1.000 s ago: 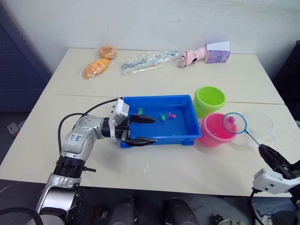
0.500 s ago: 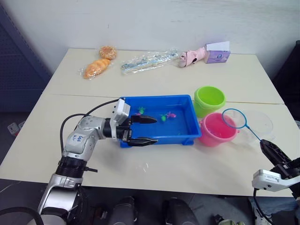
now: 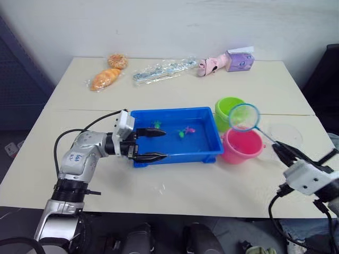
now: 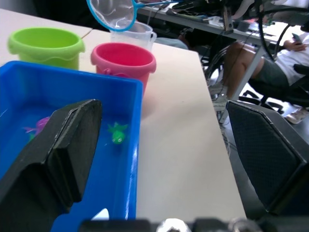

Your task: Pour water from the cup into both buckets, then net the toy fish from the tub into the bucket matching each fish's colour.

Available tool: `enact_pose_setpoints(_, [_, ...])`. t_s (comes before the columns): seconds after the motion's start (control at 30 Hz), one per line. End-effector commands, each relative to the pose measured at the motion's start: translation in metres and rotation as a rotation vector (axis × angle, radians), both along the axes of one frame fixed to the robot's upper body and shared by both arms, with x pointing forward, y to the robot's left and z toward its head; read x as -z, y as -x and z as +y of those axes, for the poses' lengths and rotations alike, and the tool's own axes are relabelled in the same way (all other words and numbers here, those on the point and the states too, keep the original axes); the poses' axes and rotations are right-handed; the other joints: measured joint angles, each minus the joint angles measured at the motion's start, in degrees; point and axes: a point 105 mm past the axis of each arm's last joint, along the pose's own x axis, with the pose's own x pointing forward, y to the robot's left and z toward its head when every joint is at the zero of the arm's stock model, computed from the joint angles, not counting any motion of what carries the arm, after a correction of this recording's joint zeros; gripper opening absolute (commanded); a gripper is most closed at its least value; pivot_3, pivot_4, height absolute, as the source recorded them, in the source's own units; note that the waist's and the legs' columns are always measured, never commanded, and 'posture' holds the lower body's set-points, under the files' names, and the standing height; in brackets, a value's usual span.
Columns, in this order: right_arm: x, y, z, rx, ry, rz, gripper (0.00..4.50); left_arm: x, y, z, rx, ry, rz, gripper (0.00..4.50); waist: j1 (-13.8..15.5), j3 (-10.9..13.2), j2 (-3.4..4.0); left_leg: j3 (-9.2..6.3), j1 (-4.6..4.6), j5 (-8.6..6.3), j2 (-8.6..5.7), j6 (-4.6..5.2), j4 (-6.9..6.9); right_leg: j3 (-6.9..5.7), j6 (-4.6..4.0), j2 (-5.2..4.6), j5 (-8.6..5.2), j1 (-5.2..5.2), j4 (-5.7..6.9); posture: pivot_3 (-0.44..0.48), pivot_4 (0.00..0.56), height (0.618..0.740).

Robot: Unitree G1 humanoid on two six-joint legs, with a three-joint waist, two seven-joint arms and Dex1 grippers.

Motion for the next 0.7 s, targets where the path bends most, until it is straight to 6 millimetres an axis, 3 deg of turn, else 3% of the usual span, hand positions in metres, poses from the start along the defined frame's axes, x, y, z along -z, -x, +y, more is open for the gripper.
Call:
enact_pose_setpoints(0.03, [-0.019, -0.015, 0.033, -0.121, -0.063, 0.061, 0.00, -0.013, 0.000, 0.032, -0.105, 0.005, -0.072, 4.43, 0.0, 0.0, -0.01, -0.01, 0.02, -0.07, 0.01, 0.12, 0.02, 0.01, 0.00, 0.00, 0.00, 0.00, 0.00, 0.000, 0.150, 0.740])
enact_pose_setpoints(0.13, [-0.015, -0.029, 0.047, -0.162, -0.018, 0.162, 0.00, -0.011, 0.000, 0.052, -0.174, -0.024, -0.098, 4.43, 0.2, 0.0, 0.00, -0.07, 0.00, -0.09, 0.01, 0.11, -0.01, -0.02, -0.01, -0.03, 0.00, -0.03, -0.03, 0.000, 0.150, 0.740])
enact_pose_setpoints(0.27, [-0.007, -0.052, 0.049, -0.117, 0.092, 0.237, 0.00, -0.007, 0.001, 0.064, -0.227, -0.052, -0.098, 4.43, 1.1, 0.0, 0.00, -0.20, -0.14, -0.12, -0.04, 0.07, 0.01, -0.10, -0.03, -0.11, 0.00, -0.02, -0.15, 0.000, 0.150, 0.740])
enact_pose_setpoints(0.47, [-0.005, -0.082, 0.038, -0.019, 0.290, 0.192, 0.00, -0.006, 0.003, 0.061, -0.240, -0.047, -0.092, 4.43, 1.5, 0.0, 0.00, -0.15, -0.28, -0.22, -0.17, 0.21, 0.17, -0.09, -0.03, -0.25, 0.00, -0.06, -0.23, 0.000, 0.150, 0.740])
enact_pose_setpoints(0.7, [0.010, -0.095, 0.033, 0.015, 0.385, 0.217, 0.00, -0.003, 0.007, 0.053, -0.234, -0.042, -0.079, 4.43, 1.3, 0.0, 0.00, -0.12, -0.29, -0.22, -0.15, 0.14, 0.14, -0.10, -0.02, -0.21, 0.00, -0.12, -0.18, 0.000, 0.150, 0.740])
